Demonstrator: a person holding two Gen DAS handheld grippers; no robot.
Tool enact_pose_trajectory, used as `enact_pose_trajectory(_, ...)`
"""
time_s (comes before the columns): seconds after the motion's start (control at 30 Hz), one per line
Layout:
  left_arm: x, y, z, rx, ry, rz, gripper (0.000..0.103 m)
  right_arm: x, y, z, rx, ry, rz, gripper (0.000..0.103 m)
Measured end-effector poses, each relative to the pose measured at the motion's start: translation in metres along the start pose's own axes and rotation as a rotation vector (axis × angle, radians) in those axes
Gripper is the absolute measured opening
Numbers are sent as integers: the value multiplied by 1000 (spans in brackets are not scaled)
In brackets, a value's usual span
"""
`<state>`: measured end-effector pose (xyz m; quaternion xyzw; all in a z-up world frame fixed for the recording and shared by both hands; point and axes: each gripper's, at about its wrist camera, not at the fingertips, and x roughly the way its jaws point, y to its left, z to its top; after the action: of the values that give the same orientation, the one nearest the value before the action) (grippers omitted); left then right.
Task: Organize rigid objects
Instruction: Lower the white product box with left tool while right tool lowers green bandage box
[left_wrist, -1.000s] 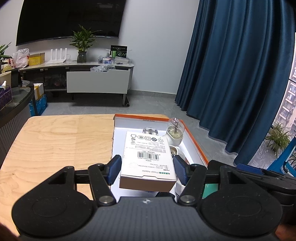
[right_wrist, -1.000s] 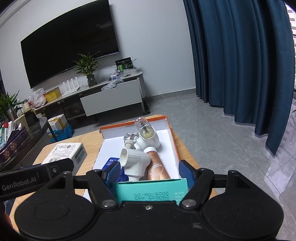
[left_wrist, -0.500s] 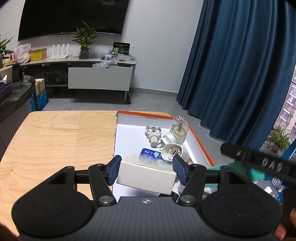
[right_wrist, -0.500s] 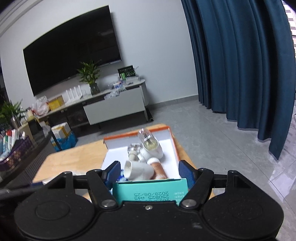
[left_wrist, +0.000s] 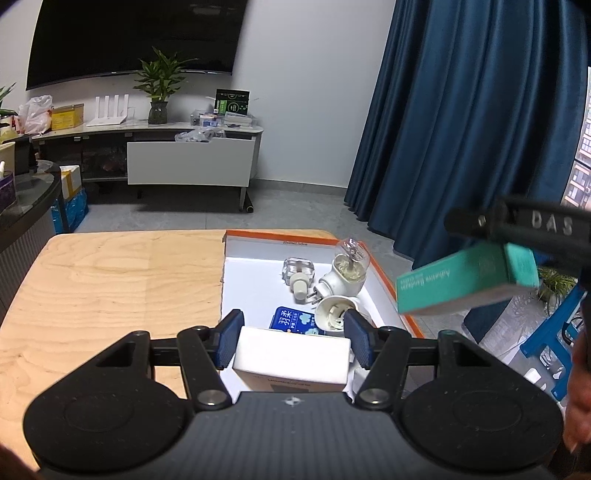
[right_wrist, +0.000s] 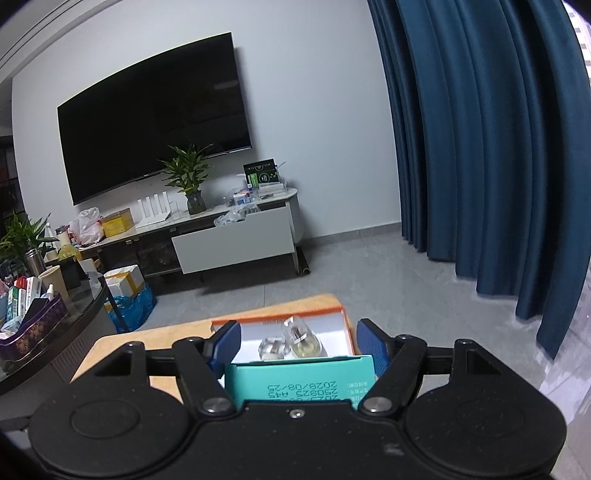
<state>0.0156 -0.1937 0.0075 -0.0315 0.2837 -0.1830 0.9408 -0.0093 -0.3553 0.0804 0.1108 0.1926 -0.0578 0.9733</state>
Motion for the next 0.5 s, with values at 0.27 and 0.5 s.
enact_pose_trajectory(0.27, 13, 0, -1, 8, 27, -22, 61, 22, 10, 11, -29, 11, 13, 84)
enact_pose_trajectory(0.5, 21, 2, -1, 9, 47, -39, 61, 44, 18, 17, -48, 31, 17, 84)
